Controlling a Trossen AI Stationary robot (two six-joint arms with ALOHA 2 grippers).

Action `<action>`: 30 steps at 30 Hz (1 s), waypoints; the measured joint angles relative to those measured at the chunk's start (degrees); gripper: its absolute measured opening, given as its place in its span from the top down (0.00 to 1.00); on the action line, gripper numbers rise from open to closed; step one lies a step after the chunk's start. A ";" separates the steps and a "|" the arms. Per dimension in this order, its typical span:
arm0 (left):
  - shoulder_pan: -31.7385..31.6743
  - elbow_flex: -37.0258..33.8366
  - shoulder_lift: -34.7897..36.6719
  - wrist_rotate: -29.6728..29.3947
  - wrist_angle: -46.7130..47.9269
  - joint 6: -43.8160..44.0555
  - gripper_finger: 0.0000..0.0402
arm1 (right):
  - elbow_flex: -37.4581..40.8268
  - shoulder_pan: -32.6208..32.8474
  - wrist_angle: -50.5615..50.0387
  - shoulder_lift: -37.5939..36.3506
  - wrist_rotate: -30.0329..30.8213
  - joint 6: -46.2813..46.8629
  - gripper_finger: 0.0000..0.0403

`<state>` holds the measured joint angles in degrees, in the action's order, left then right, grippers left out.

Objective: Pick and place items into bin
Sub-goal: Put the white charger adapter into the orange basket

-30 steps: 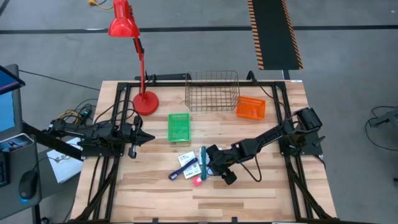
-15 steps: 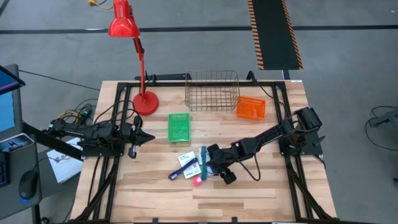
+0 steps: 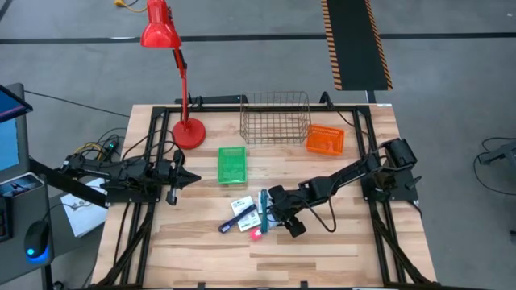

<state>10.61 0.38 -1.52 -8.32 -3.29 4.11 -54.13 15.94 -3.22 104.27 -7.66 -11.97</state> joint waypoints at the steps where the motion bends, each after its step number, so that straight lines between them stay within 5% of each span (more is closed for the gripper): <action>1: 0.02 -0.02 0.00 0.00 0.00 0.00 1.00 | 0.00 0.02 -0.02 0.02 0.00 0.12 0.41; 12: 0.02 -0.02 0.00 0.00 0.00 -0.01 1.00 | 0.00 0.11 -1.10 0.02 -0.09 2.11 0.56; 20: 0.00 0.00 0.00 0.00 0.00 -0.01 1.00 | 0.00 0.15 -1.08 0.02 0.07 2.98 0.50; 30: 0.02 -0.01 0.01 0.00 0.00 -0.01 1.00 | -0.02 0.16 -1.03 0.01 0.07 5.34 0.56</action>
<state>10.63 0.37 -1.51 -8.32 -3.29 4.10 -54.15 16.10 -4.25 104.28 -7.60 -6.62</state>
